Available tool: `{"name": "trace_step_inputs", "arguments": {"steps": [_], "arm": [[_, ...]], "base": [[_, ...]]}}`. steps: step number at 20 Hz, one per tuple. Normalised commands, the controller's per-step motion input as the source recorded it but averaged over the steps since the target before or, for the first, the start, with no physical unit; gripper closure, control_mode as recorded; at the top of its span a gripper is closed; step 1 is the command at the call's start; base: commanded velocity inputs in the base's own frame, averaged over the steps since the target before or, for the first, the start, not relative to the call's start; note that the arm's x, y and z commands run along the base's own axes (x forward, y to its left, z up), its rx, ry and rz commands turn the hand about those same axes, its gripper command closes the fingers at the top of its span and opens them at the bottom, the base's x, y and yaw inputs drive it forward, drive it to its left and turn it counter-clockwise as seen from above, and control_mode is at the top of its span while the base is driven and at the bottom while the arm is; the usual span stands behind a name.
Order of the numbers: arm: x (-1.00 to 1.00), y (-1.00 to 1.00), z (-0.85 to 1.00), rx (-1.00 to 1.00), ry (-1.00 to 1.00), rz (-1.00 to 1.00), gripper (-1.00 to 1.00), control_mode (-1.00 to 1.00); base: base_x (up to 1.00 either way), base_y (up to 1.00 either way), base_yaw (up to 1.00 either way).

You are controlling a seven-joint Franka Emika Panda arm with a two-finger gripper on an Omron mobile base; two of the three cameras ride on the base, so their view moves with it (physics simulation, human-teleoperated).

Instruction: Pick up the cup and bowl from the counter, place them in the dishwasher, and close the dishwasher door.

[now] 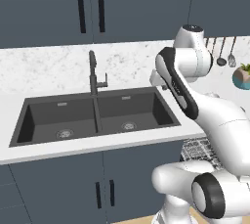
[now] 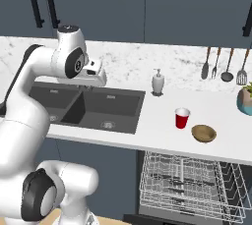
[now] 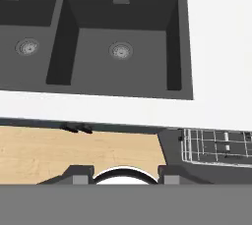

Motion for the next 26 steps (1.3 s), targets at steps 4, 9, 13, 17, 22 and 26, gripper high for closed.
{"name": "trace_step_inputs", "arguments": {"steps": [4,9,13,17,22,26], "arm": [[-0.35,0.0,0.0,0.0,0.0,0.0,-1.0,-1.0],[-0.75,0.0,-0.01,-0.02,-0.03,0.0,-1.0,-1.0],[-0.83,0.0,-0.04,-0.02,-0.01,0.0,-1.0,-1.0],[-0.63,0.0,-0.03,-0.01,0.0,0.0,-1.0,-1.0],[-0.23,0.0,-0.04,-0.02,0.0,0.0,-1.0,1.0],[0.0,0.0,0.0,0.0,0.0,0.0,-1.0,1.0]], "base": [[0.0,0.0,0.0],[0.0,0.0,0.0],[0.0,0.0,0.0],[0.0,0.0,0.0],[-0.06,-0.02,0.0],[-0.13,-0.08,-0.16]]}}
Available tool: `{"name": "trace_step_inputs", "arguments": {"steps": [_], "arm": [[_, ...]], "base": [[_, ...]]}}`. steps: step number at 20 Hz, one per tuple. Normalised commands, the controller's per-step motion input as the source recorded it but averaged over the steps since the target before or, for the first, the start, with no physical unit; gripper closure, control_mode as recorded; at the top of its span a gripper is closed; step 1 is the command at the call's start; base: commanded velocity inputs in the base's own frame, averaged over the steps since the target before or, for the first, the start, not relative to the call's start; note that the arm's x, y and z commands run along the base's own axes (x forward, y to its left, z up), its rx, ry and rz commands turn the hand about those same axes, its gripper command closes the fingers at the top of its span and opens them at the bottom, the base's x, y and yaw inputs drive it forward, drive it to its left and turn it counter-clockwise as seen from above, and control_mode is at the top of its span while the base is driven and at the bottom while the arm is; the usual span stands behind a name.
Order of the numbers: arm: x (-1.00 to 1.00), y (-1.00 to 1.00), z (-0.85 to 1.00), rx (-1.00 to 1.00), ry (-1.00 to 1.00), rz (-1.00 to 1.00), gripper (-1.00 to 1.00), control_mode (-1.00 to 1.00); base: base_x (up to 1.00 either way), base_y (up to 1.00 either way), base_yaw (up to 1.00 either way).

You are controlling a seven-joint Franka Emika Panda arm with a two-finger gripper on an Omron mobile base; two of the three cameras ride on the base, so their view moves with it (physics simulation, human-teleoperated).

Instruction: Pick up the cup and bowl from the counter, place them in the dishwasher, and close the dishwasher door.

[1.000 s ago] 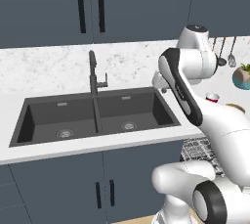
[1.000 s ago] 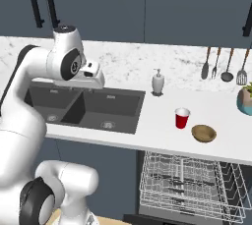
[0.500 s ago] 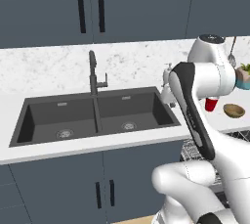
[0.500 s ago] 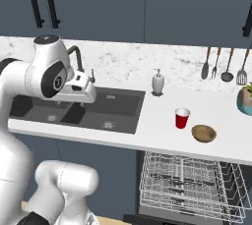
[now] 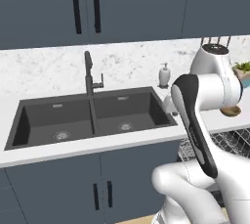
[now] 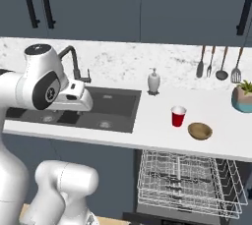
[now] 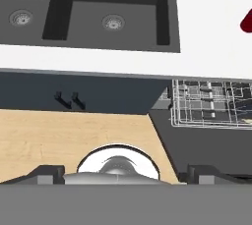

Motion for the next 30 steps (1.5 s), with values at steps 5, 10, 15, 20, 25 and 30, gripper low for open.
{"name": "trace_step_inputs", "arguments": {"steps": [5,10,15,20,25,30], "arm": [[0.0,0.0,0.0,0.0,0.0,0.0,-1.0,1.0],[0.0,0.0,0.0,0.0,0.0,0.0,-1.0,1.0],[0.0,0.0,0.0,0.0,0.0,0.0,-1.0,1.0],[0.0,0.0,0.0,0.0,0.0,0.0,-1.0,1.0],[0.0,0.0,0.0,0.0,0.0,0.0,-1.0,1.0],[0.0,0.0,0.0,0.0,0.0,0.0,-1.0,1.0]], "base": [[0.0,0.37,-0.5],[0.0,0.8,-0.67],[0.25,0.57,-0.56],[0.78,0.07,-0.26],[0.54,0.27,-0.06],[0.05,0.49,-0.18]]}}
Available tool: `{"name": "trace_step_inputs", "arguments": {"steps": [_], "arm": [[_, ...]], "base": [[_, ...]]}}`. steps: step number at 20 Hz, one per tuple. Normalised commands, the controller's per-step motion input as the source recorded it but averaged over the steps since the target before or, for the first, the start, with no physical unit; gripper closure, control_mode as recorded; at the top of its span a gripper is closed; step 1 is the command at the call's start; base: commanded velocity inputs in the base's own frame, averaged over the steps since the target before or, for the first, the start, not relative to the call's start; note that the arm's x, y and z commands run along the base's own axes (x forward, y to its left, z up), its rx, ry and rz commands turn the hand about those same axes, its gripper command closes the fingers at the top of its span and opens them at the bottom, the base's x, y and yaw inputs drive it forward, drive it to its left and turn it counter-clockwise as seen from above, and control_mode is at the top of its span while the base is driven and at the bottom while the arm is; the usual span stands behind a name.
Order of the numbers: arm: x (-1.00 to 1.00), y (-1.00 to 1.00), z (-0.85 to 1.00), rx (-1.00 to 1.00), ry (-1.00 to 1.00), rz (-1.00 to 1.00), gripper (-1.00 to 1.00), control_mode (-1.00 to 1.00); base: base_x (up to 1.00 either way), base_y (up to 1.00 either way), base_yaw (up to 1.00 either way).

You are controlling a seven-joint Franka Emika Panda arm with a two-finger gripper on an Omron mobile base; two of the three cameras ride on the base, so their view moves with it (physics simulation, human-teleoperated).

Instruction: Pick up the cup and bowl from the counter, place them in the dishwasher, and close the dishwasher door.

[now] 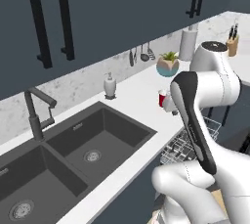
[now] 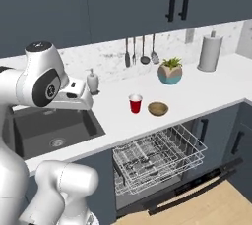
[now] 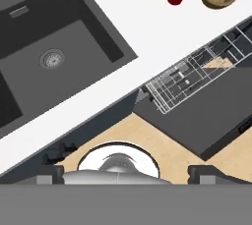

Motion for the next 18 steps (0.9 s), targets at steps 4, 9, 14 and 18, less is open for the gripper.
{"name": "trace_step_inputs", "arguments": {"steps": [4,9,14,18], "arm": [[0.0,0.0,0.0,0.0,0.0,0.0,-1.0,1.0],[0.0,0.0,0.0,0.0,0.0,0.0,-1.0,1.0],[0.0,0.0,0.0,0.0,0.0,0.0,-1.0,1.0],[0.0,0.0,0.0,0.0,0.0,0.0,-1.0,1.0]], "base": [[0.12,0.55,-0.33],[-0.03,0.48,-0.33],[-0.03,0.45,-0.04],[0.0,0.2,0.0]]}}
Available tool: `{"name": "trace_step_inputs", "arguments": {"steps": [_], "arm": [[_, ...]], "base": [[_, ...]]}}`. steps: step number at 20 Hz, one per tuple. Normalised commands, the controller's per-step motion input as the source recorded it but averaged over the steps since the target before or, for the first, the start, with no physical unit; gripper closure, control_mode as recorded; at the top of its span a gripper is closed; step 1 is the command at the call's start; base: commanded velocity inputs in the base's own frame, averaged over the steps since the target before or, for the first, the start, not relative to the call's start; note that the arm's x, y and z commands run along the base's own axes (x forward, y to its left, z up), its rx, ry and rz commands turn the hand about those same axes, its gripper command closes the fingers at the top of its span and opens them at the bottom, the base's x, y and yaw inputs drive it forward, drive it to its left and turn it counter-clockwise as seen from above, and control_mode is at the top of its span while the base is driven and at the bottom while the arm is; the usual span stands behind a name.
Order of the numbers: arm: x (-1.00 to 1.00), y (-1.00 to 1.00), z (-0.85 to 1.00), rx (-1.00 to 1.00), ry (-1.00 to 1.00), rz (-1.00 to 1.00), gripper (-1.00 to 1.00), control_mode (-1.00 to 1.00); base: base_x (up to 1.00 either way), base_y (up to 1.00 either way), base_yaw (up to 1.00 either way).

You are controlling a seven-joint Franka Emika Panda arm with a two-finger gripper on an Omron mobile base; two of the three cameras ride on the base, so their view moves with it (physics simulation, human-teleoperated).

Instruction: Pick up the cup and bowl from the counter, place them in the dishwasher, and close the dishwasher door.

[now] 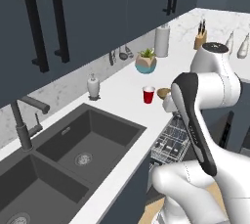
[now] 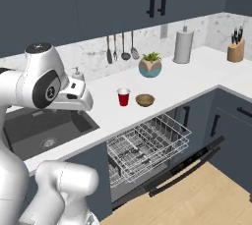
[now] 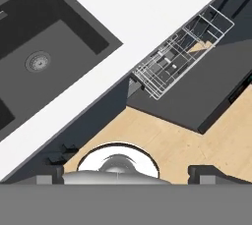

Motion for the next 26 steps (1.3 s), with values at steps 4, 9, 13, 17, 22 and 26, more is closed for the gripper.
{"name": "trace_step_inputs", "arguments": {"steps": [4,9,13,17,22,26], "arm": [[0.0,0.0,0.0,0.0,0.0,0.0,-1.0,1.0],[0.13,0.02,-0.07,0.08,0.0,-0.03,-1.0,-1.0],[0.77,-0.22,-0.09,0.13,0.03,-0.01,-1.0,-1.0],[0.98,-0.42,-0.15,0.1,0.01,0.01,-1.0,-1.0],[0.67,-0.34,-0.11,0.0,0.03,0.0,-1.0,-1.0],[0.54,-0.03,-0.23,0.0,0.0,0.0,-1.0,-1.0]], "base": [[0.13,0.01,0.0],[0.0,0.04,0.0],[0.0,0.0,0.0],[0.0,0.0,0.0],[0.0,0.0,0.0],[0.0,0.0,0.0]]}}
